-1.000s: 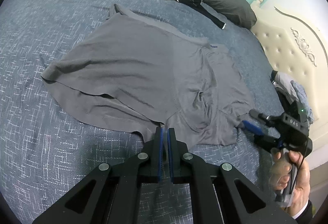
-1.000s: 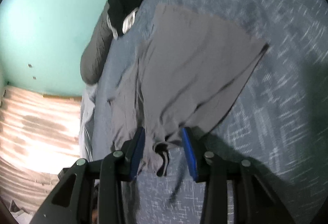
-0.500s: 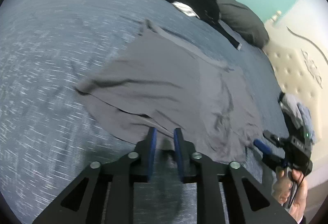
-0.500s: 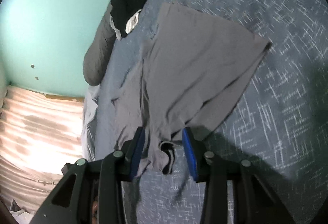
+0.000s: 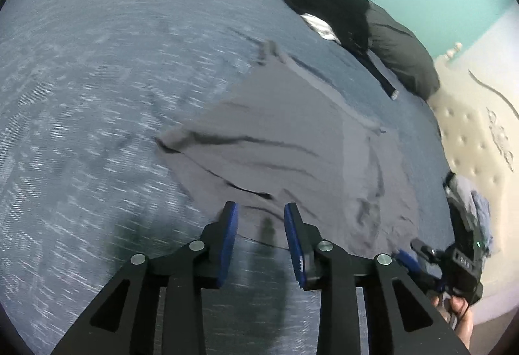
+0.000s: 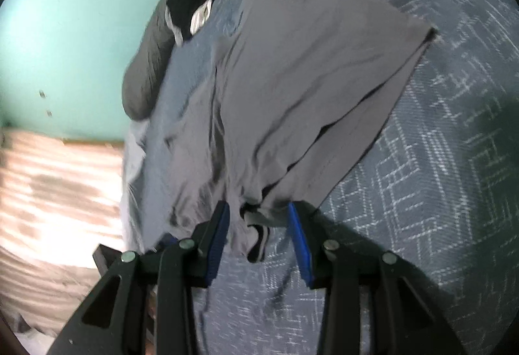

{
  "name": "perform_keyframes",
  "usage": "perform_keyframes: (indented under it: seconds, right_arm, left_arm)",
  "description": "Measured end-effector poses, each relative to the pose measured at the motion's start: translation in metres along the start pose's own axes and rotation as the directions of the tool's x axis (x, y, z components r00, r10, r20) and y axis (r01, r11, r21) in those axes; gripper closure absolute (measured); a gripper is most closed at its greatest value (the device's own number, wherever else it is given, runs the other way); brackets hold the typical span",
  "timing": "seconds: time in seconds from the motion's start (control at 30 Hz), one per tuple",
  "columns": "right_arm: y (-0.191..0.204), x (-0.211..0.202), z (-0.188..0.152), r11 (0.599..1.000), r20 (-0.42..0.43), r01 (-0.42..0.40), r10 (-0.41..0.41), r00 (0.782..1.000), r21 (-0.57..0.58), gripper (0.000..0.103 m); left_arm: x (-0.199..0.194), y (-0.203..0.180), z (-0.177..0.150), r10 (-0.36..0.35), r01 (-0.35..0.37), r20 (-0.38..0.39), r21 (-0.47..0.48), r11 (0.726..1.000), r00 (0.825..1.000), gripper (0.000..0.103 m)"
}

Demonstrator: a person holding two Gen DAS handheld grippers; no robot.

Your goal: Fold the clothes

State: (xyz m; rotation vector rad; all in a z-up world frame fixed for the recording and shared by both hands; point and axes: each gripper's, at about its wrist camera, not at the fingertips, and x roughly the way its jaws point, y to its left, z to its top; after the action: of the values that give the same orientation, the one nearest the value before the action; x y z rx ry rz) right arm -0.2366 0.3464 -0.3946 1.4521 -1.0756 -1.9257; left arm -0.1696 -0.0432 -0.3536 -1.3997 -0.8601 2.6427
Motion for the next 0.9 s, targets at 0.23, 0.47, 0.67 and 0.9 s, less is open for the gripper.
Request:
perform_keyframes:
  seconds: [0.23,0.47,0.67,0.9]
  right_arm:
    - [0.004,-0.012,0.0,1.0,0.005,-0.013,0.013,1.0,0.0,0.065]
    - [0.023,-0.003,-0.021,0.996,-0.081,-0.004,-0.003,0.997,-0.086,0.065]
    - [0.026,0.011,-0.03,0.99,-0.117,0.043,-0.059,0.991,-0.135,0.065]
    - [0.024,0.012,-0.033,0.981,-0.095,0.089,-0.106,0.99,-0.171,0.083]
  left_arm:
    - [0.014,-0.041,-0.018,-0.05,0.057,-0.067,0.104,0.993,0.997,0.071]
    - [0.016,-0.036,-0.03,-0.028,0.038,-0.105,0.098,0.994,0.994,0.071]
    - [0.016,-0.032,-0.043,-0.033,0.05,-0.154,0.107,0.993,0.988,0.07]
    - [0.02,-0.031,-0.047,-0.046,0.067,-0.183,0.112,0.991,0.982,0.071]
